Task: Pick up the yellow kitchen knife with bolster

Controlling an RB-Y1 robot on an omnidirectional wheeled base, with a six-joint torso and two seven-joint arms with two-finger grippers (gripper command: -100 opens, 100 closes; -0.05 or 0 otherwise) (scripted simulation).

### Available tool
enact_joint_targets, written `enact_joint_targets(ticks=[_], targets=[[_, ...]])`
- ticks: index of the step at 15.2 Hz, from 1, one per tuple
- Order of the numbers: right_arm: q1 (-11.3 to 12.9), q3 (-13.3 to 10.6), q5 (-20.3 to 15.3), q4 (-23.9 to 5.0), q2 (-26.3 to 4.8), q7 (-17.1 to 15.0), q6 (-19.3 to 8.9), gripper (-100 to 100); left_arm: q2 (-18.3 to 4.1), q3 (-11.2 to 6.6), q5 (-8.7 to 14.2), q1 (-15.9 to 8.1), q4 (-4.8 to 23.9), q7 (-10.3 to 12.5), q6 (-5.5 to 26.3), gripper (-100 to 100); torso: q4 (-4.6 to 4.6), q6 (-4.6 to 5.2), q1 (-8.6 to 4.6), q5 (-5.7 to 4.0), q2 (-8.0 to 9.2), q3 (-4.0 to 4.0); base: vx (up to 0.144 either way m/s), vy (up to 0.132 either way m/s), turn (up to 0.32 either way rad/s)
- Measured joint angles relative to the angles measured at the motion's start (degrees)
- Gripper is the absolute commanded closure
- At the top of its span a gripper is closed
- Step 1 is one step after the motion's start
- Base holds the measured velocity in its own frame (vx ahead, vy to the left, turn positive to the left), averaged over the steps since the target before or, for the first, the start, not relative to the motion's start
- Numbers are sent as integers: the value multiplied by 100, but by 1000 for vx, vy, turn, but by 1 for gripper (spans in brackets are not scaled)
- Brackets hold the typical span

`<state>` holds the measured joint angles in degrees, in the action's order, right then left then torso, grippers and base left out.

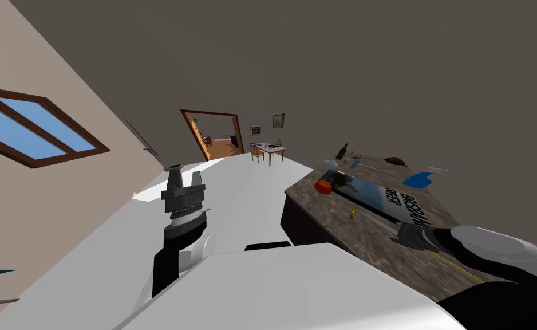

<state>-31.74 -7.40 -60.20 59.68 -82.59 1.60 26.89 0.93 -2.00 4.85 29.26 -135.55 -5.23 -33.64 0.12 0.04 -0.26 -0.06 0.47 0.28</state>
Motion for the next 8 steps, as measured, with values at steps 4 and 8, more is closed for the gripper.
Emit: enact_joint_targets(ticks=[4,8], targets=[[60,111,-178,-265,224,71,82,-100,0,0,0,1,0,0,0,0,-7,-3,13,1,-32,-18,5,-3,135],[157,303,-403,-639,535,207,244,-100,0,0,0,1,0,0,0,0,-9,-3,15,2,-40,-24,13,-1,105]])
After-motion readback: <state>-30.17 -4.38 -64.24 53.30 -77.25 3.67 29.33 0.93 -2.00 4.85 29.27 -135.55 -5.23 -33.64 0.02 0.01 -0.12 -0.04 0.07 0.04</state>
